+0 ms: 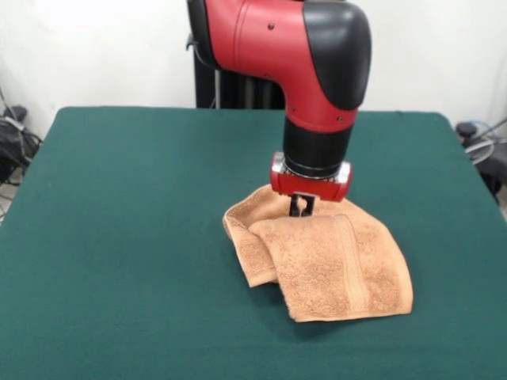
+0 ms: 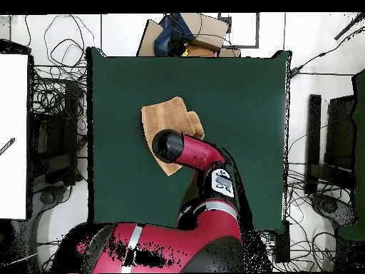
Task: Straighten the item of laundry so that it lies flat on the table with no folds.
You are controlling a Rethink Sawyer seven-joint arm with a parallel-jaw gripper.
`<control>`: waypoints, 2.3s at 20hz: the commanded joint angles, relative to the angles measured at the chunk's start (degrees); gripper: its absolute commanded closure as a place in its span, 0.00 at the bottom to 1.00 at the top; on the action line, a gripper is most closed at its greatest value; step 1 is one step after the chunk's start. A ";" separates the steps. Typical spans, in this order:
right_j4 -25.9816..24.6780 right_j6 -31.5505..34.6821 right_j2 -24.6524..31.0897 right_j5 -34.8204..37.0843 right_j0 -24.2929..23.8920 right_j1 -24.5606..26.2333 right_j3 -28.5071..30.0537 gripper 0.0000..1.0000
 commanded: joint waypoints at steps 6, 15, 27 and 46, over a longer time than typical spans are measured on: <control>0.84 10.21 0.56 3.99 0.40 -1.14 -4.20 1.00; 0.27 10.57 -0.37 5.50 1.43 -5.40 -0.98 1.00; 0.39 10.44 -0.29 6.91 1.46 -6.07 -1.19 1.00; 0.11 10.54 0.57 5.23 0.72 -9.59 4.67 1.00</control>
